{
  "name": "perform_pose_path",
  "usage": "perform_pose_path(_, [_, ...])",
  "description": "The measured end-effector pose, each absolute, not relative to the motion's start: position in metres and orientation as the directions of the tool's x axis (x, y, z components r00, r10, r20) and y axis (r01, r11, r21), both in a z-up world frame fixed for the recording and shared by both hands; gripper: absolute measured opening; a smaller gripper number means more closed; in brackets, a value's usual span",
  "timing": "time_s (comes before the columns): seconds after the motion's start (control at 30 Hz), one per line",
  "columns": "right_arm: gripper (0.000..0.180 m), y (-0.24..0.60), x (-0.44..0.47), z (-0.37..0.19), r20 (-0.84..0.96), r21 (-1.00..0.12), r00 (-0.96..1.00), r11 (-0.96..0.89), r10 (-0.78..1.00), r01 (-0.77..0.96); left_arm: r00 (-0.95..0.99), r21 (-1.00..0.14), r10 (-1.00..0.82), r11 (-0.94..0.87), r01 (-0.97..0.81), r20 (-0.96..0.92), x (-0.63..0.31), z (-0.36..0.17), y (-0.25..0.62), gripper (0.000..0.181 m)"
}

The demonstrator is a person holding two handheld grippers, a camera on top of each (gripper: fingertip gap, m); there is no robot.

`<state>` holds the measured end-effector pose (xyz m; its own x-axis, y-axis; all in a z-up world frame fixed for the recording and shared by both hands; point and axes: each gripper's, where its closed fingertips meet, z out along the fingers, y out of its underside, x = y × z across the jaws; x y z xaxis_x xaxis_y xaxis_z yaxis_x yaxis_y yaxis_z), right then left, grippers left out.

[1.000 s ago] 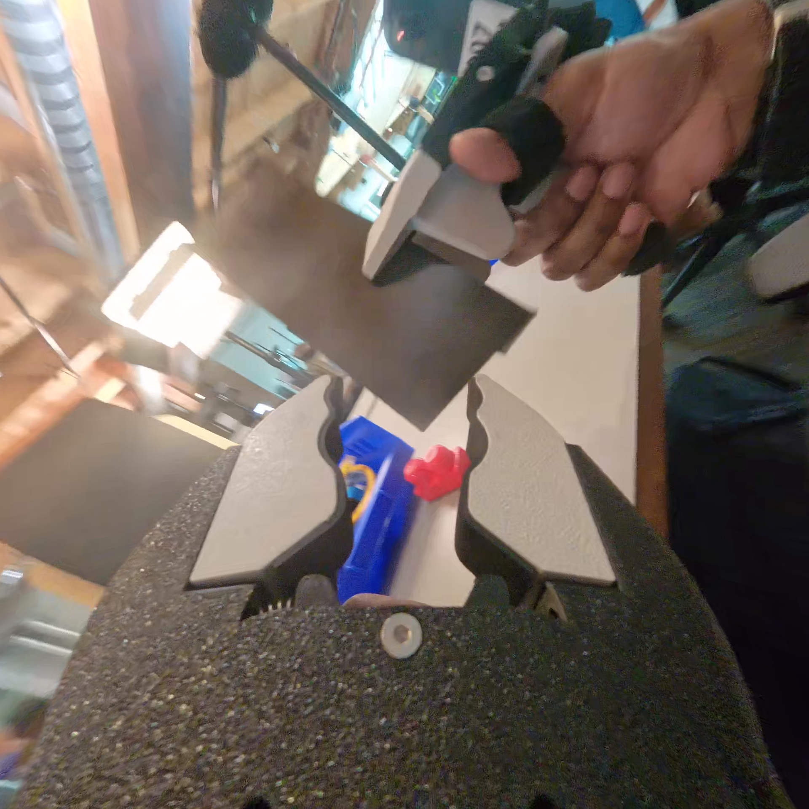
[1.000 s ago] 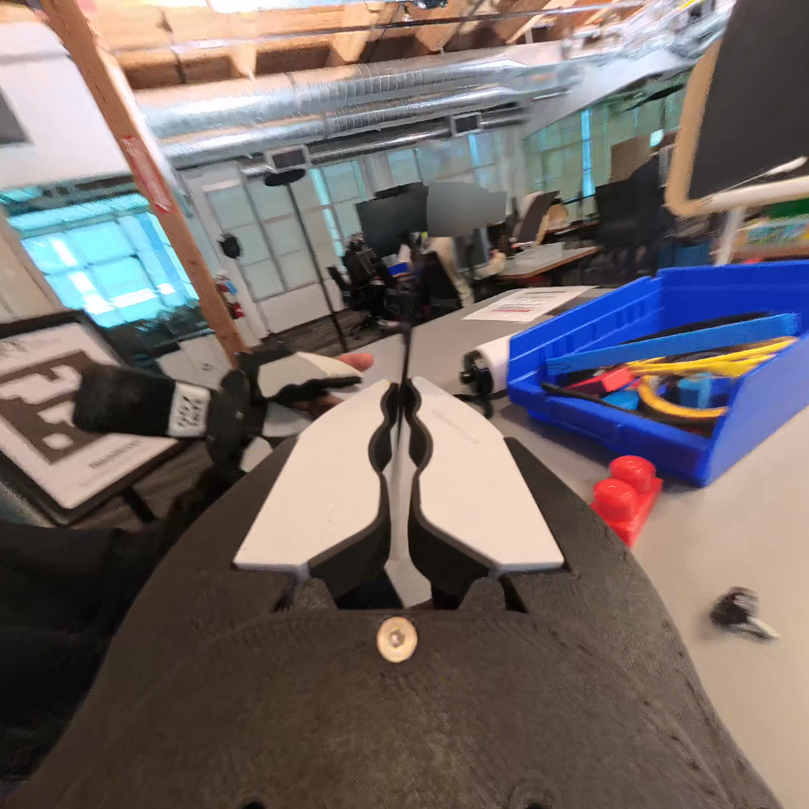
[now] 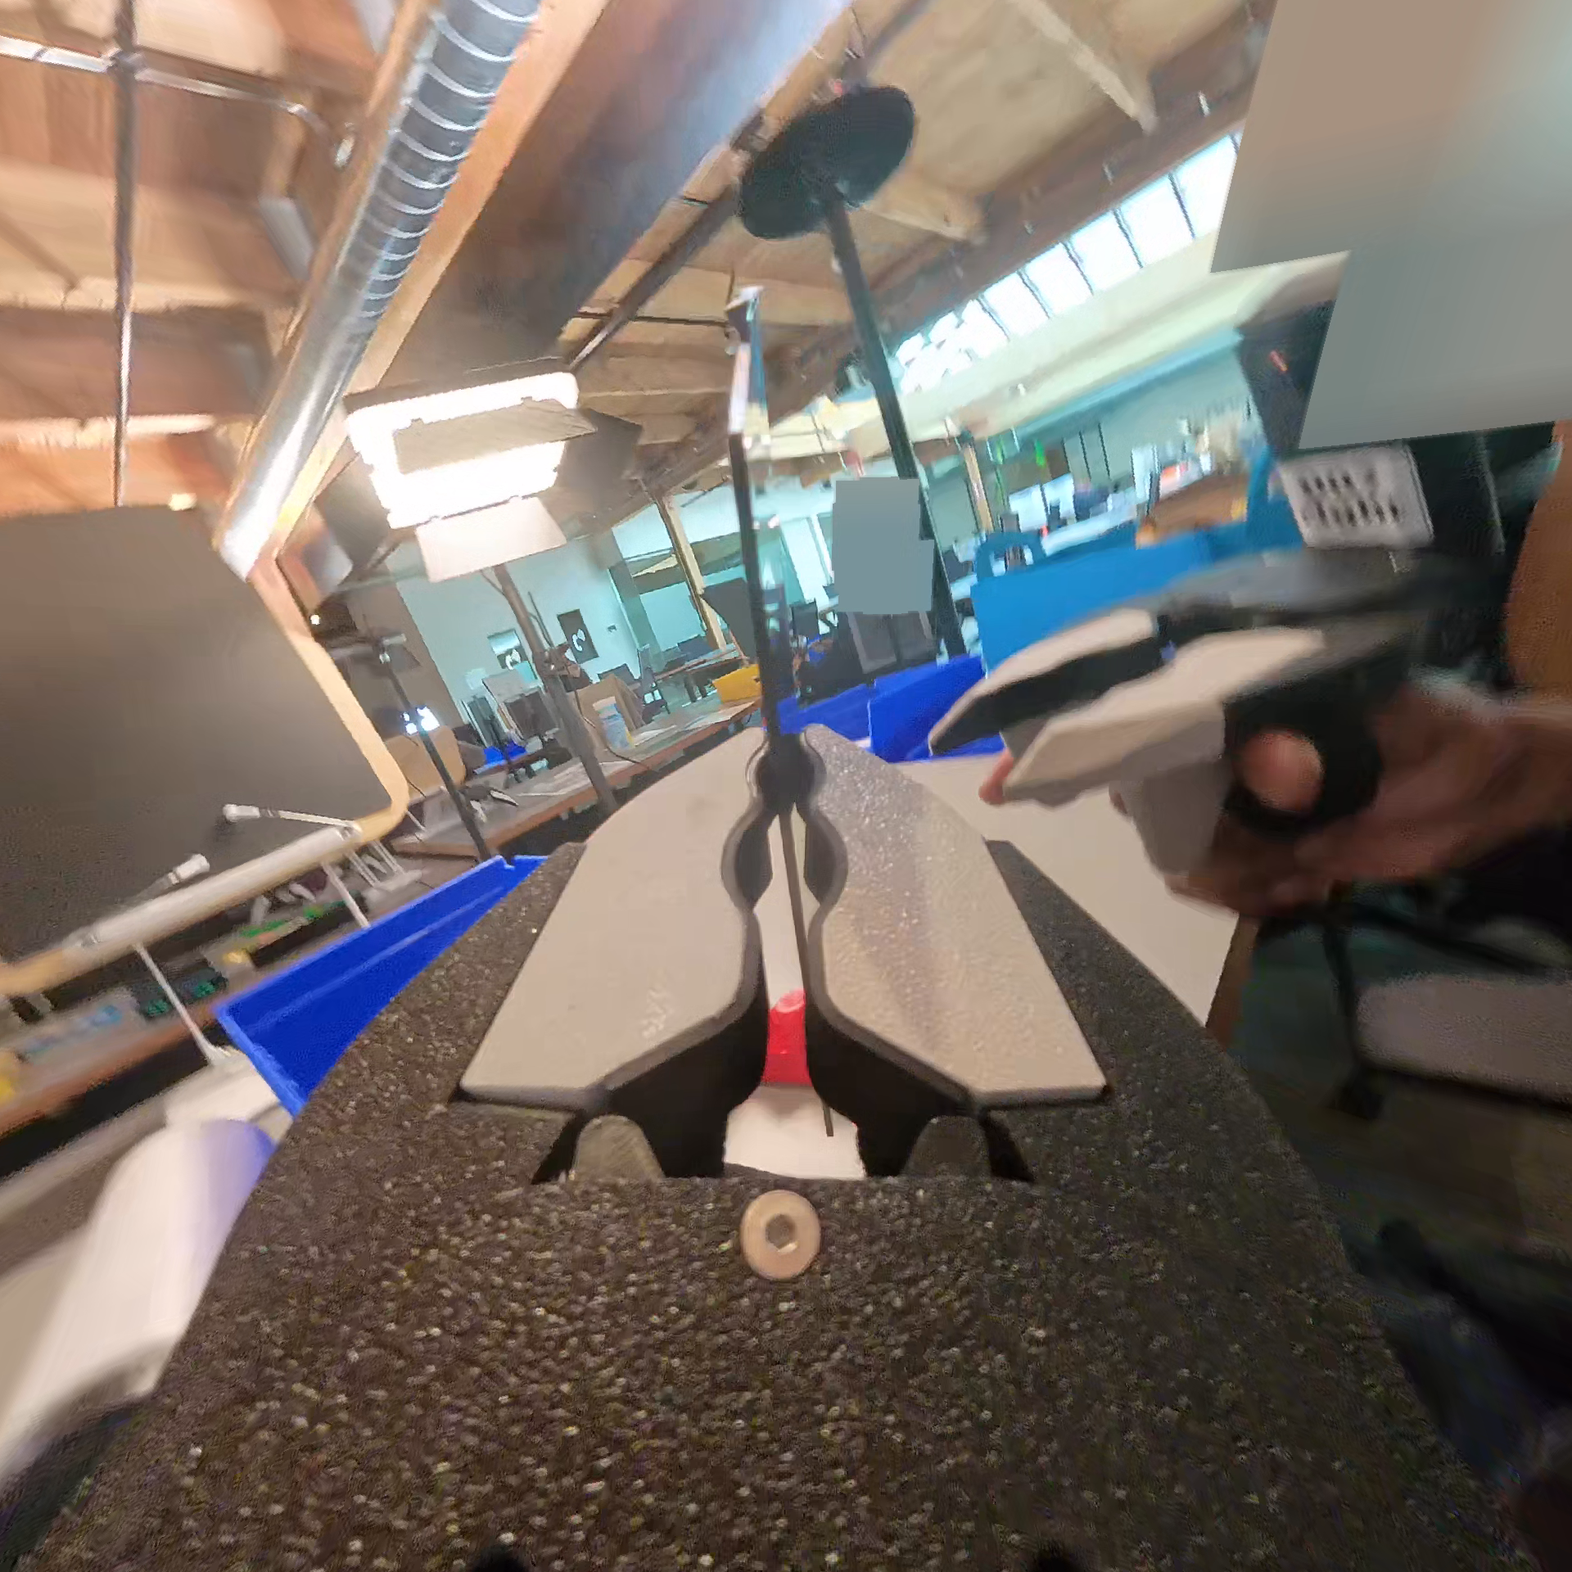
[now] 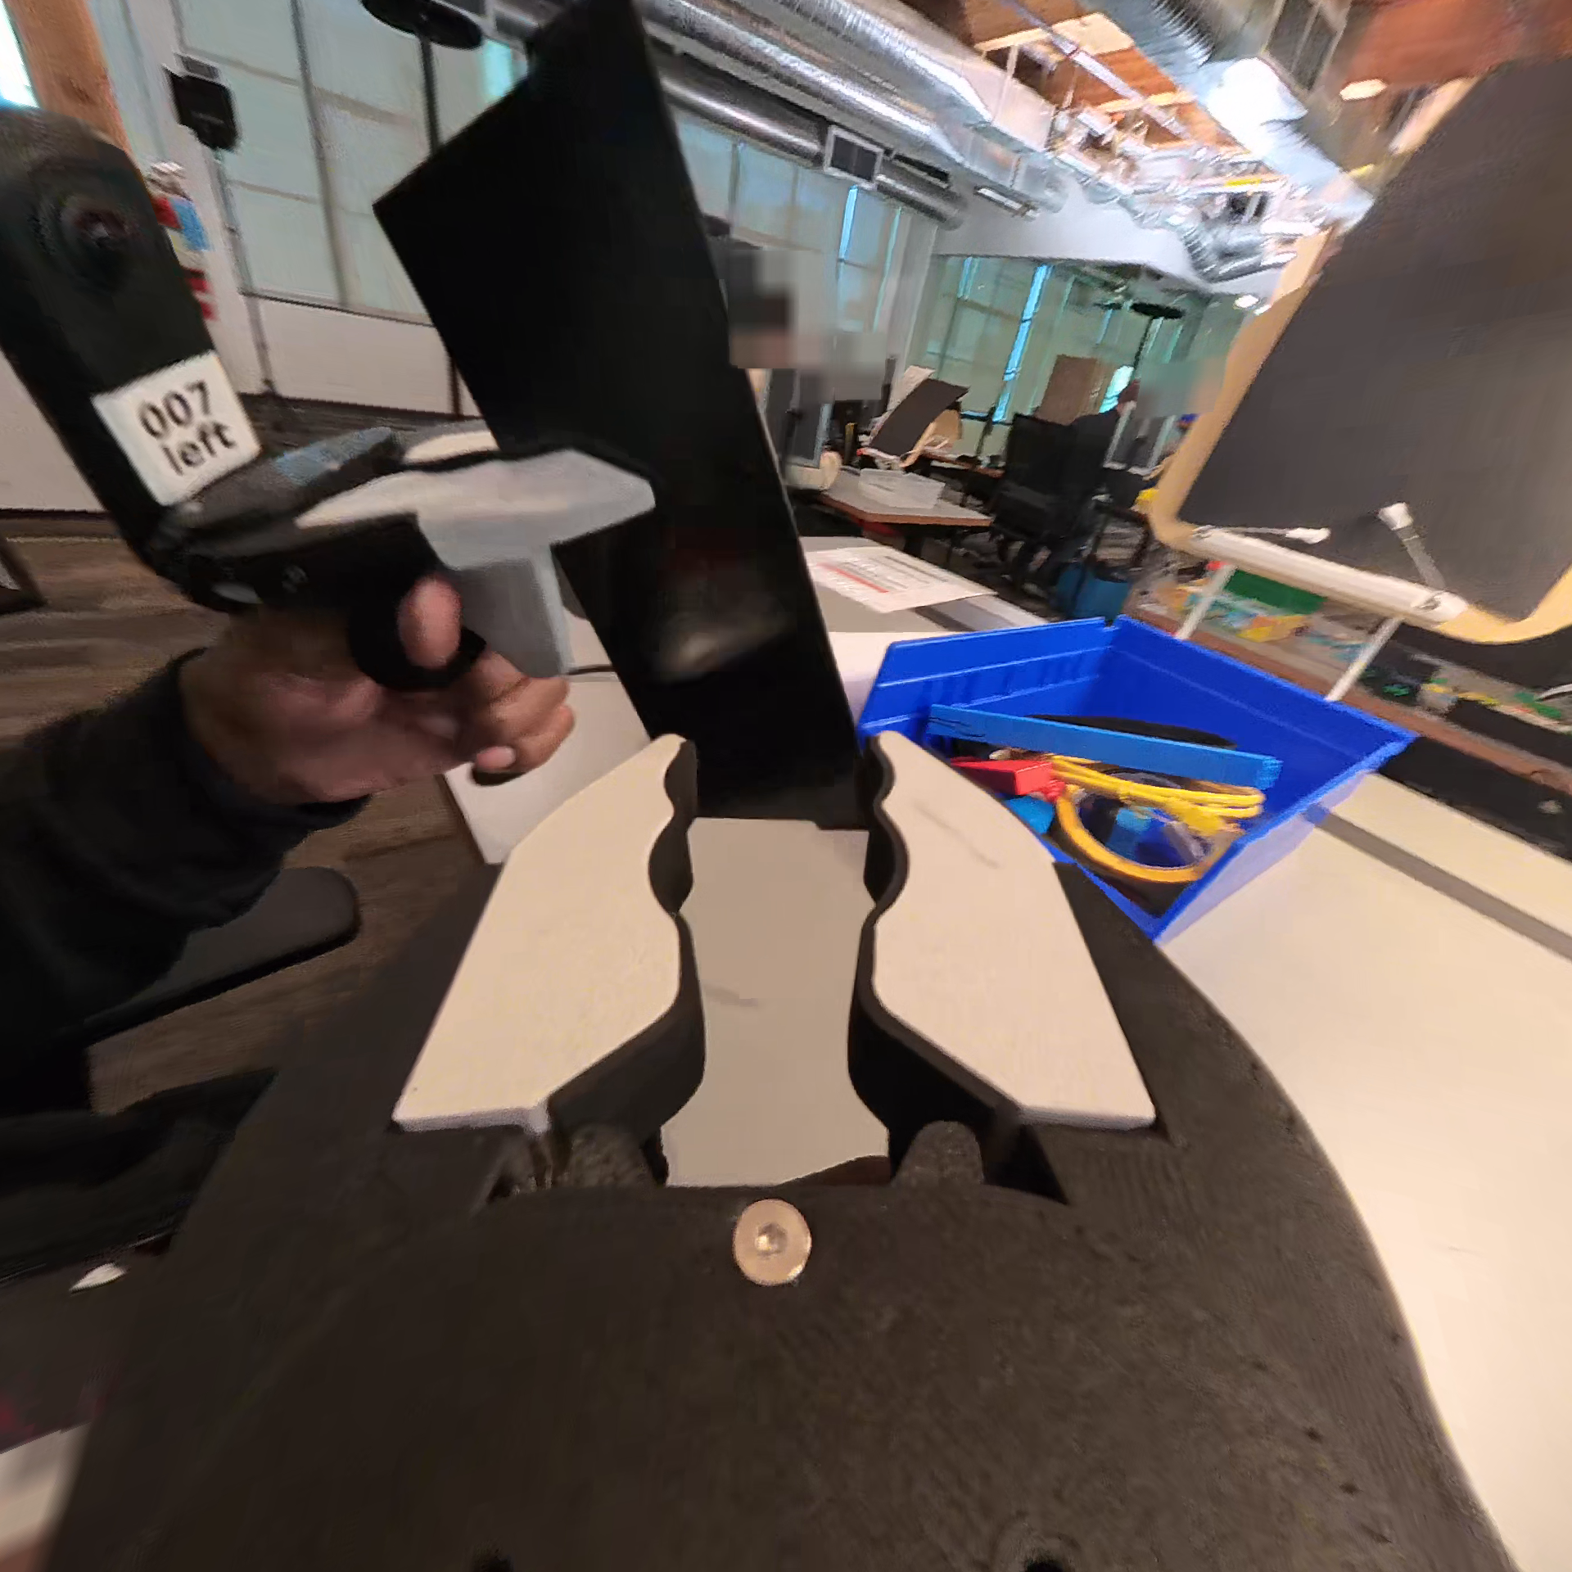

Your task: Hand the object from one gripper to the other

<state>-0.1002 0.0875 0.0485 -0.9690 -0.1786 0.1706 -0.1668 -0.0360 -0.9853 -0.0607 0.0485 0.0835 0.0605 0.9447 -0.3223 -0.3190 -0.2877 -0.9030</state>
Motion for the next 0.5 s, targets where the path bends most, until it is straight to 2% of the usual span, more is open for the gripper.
perform_pose_path(0.13, [0.046,0.08,-0.101,0.05,0.277,-0.958,-0.96,-0.087,-0.028,-0.274,0.026,-0.929,0.998,0.06,-0.364,0.054,-0.059,0.096,0.026,0.002])
perform_pose_path(0.23, [0.052,0.07,-0.098,0.043,0.417,-0.899,-0.903,-0.097,0.107,-0.426,-0.039,-0.905,0.972,0.201,-0.375,0.232,-0.06,0.092,0.016,0.002])
perform_pose_path(0.37, [0.064,0.059,-0.094,0.023,0.682,-0.716,-0.698,0.002,0.218,-0.698,-0.011,-0.839,0.912,0.372,-0.397,0.41,-0.06,0.088,0.019,0.002])
perform_pose_path(0.5, [0.067,0.06,-0.086,0.019,0.829,-0.514,-0.491,0.016,0.268,-0.858,0.029,-0.758,0.833,0.517,-0.399,0.553,-0.059,0.08,0.011,0.003])
